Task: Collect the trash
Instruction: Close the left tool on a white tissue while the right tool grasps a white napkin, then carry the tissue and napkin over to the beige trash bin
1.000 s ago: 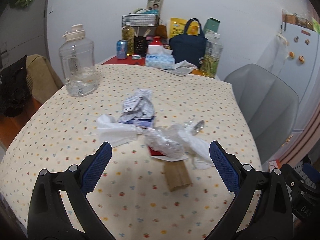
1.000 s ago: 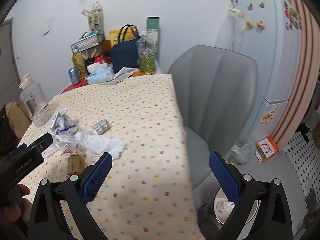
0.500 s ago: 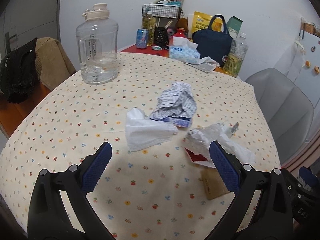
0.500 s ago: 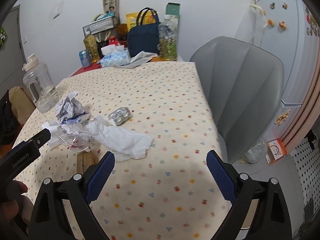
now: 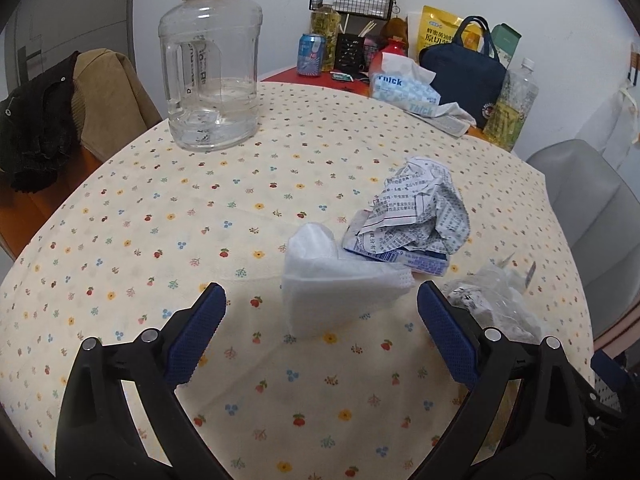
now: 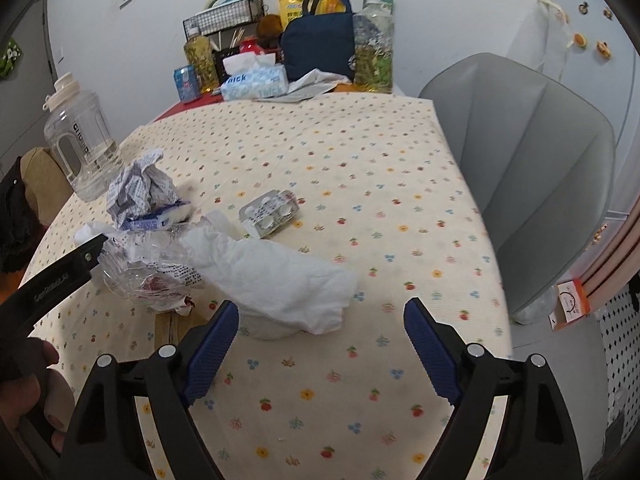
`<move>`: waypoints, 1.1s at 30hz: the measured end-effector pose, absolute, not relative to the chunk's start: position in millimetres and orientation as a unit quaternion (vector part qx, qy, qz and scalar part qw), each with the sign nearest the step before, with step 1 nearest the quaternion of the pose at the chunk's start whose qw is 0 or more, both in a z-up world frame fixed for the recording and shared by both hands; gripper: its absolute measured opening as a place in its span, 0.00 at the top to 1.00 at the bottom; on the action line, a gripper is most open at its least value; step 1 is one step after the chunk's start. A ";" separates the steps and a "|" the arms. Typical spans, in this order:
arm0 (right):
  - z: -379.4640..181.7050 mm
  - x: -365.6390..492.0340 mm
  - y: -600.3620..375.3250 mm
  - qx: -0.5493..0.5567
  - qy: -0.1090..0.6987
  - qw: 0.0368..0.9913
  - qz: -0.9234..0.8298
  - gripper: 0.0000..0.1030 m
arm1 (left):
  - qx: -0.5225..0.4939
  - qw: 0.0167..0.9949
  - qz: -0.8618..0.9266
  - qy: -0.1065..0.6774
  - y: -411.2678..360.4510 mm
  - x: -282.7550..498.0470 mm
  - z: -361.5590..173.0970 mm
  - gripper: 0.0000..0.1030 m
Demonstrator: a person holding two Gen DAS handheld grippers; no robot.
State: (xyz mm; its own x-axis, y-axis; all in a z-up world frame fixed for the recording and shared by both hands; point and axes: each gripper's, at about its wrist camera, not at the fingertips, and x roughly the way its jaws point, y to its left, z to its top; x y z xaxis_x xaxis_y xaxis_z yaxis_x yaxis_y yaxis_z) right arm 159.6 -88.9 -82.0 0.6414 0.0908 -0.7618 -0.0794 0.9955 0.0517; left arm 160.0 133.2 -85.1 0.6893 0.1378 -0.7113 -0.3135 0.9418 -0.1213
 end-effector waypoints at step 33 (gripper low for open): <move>-58.5 132.8 -87.6 0.016 0.404 0.910 0.086 0.95 | -0.129 0.919 0.127 0.351 132.1 129.6 -59.3 0.96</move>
